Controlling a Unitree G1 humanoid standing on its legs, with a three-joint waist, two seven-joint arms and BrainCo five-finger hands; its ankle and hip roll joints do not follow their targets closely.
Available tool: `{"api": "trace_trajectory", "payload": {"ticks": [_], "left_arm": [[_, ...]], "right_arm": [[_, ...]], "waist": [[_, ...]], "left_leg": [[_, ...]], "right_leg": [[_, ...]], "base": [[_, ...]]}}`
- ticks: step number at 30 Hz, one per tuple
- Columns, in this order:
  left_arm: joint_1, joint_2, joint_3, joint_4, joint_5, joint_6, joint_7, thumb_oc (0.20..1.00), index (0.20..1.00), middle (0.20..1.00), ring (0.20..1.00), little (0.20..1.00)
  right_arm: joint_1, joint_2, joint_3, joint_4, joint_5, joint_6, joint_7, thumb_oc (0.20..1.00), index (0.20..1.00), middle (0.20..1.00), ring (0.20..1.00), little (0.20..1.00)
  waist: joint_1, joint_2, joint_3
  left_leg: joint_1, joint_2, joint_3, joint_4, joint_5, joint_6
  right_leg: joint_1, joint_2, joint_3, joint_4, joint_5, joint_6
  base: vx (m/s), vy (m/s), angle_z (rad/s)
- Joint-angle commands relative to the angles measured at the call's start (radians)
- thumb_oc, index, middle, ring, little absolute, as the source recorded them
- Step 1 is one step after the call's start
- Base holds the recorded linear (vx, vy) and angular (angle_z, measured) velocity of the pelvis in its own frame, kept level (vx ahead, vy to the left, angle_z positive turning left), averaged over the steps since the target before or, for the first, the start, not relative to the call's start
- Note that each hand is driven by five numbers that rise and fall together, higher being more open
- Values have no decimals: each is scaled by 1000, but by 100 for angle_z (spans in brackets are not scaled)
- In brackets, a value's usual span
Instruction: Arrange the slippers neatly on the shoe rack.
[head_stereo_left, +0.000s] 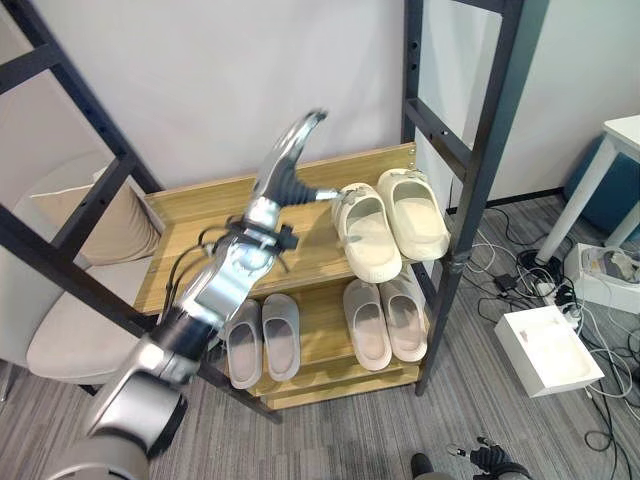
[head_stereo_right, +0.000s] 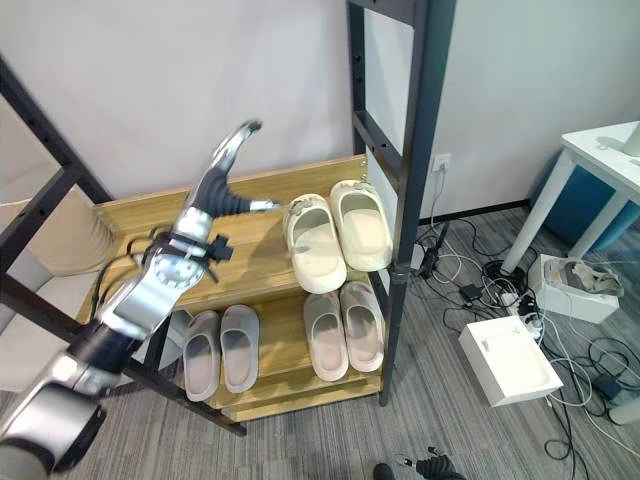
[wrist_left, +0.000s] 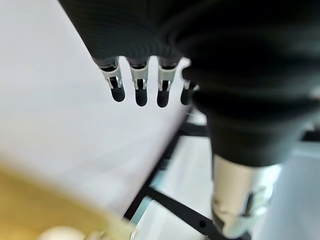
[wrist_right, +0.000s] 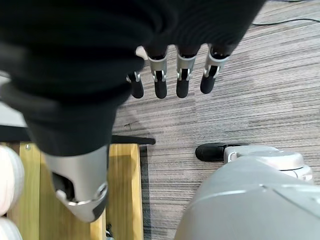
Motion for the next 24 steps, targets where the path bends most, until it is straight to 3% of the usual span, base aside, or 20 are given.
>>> {"api": "trace_trajectory", "payload": {"ticks": [1, 2, 3, 6, 12, 17, 24], "left_arm": [[-100, 9, 34, 23, -176, -73, -35, 1000, 1000, 1000, 1000, 1000], [-47, -12, 35, -10, -325, -81, -80, 1000, 1000, 1000, 1000, 1000], [-46, -12, 35, -10, -325, -81, -80, 1000, 1000, 1000, 1000, 1000], [-50, -94, -48, 39, -545, -51, -132, 1000, 1000, 1000, 1000, 1000], [-62, -151, -118, 71, -701, -16, -133, 1000, 1000, 1000, 1000, 1000], [-83, -161, -175, 97, -704, 12, -131, 1000, 1000, 1000, 1000, 1000], [-100, -182, -166, 155, -645, 10, -97, 1000, 1000, 1000, 1000, 1000]], "right_arm": [[-46, 6, -14, 40, -3, -4, 1, 1000, 1000, 1000, 1000, 1000], [-51, -4, -19, 39, -1, 1, 1, 1000, 1000, 1000, 1000, 1000], [-51, -4, -19, 39, -1, 1, 1, 1000, 1000, 1000, 1000, 1000], [-71, -20, -6, 50, 3, 13, 5, 1000, 1000, 1000, 1000, 1000], [-83, -14, 11, 43, 7, 25, -4, 1000, 1000, 1000, 1000, 1000], [-84, 0, 33, 30, 14, 34, -12, 1000, 1000, 1000, 1000, 1000], [-90, 13, 48, 19, 21, 33, -19, 1000, 1000, 1000, 1000, 1000]], "waist": [[-7, -29, 7], [-4, -29, 8], [-5, -29, 8], [-11, -29, 13], [-20, -25, 18], [-29, -18, 19], [-34, -14, 20]], "left_leg": [[29, 0, -27, 1, -37, -33], [29, 0, -28, 1, -36, -33], [29, 0, -28, 1, -36, -33], [29, 3, -31, 1, -33, -34], [28, 4, -27, 1, -32, -33], [32, 4, -21, 1, -31, -32], [31, 6, -16, 1, -29, -33]], "right_leg": [[50, 36, -55, 1, -90, -3], [51, 36, -58, 1, -89, -5], [51, 36, -58, 1, -89, -5], [51, 38, -58, 1, -88, -6], [48, 38, -52, 1, -86, -6], [48, 39, -46, 1, -87, -6], [39, 39, -40, 1, -86, -7]], "base": [[0, 0, 0], [0, 0, 0], [0, 0, 0], [0, 0, 0], [0, 0, 0], [0, 0, 0], [0, 0, 0]]}}
